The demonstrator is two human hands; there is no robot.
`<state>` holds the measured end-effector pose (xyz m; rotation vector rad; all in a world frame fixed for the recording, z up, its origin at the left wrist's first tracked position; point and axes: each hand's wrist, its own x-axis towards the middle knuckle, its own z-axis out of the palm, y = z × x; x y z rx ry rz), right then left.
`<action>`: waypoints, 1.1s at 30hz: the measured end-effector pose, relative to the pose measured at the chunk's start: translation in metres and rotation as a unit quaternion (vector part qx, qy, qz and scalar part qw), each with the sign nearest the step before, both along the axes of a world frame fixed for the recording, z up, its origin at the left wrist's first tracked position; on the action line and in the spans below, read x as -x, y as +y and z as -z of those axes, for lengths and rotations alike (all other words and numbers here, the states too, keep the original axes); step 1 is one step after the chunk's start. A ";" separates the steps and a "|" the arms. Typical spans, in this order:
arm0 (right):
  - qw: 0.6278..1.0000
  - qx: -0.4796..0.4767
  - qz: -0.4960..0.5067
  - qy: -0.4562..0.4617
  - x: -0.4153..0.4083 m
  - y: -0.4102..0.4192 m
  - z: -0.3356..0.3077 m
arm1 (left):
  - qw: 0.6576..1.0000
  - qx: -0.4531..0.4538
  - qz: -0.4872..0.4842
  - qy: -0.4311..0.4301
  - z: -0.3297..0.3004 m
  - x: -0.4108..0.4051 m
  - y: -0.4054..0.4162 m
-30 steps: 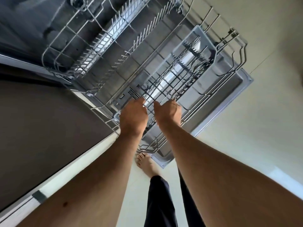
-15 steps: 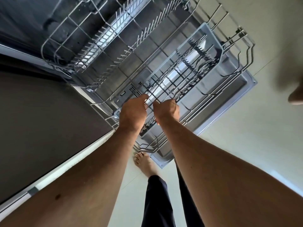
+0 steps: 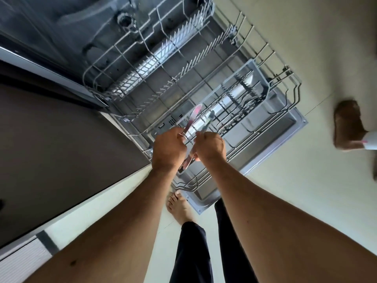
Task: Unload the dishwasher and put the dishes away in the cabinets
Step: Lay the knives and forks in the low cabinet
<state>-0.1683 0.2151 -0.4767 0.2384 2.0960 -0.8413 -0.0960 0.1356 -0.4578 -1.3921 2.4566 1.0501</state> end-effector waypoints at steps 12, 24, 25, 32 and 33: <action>0.986 0.101 -0.129 0.042 0.010 -0.013 -0.177 | 0.918 -0.240 -0.246 0.197 -0.131 -0.020 -0.011; 0.967 0.164 -0.158 0.112 -0.009 0.009 -0.350 | 0.884 -0.223 -0.270 0.311 -0.317 -0.041 0.005; 0.965 0.164 -0.164 0.123 -0.012 0.010 -0.362 | 0.883 -0.218 -0.265 0.319 -0.332 -0.045 0.005; 0.949 0.187 -0.210 0.143 -0.039 0.008 -0.426 | 0.872 -0.213 -0.249 0.362 -0.396 -0.068 0.006; 0.947 0.189 -0.212 0.151 -0.042 0.006 -0.433 | 0.870 -0.212 -0.251 0.367 -0.402 -0.072 0.007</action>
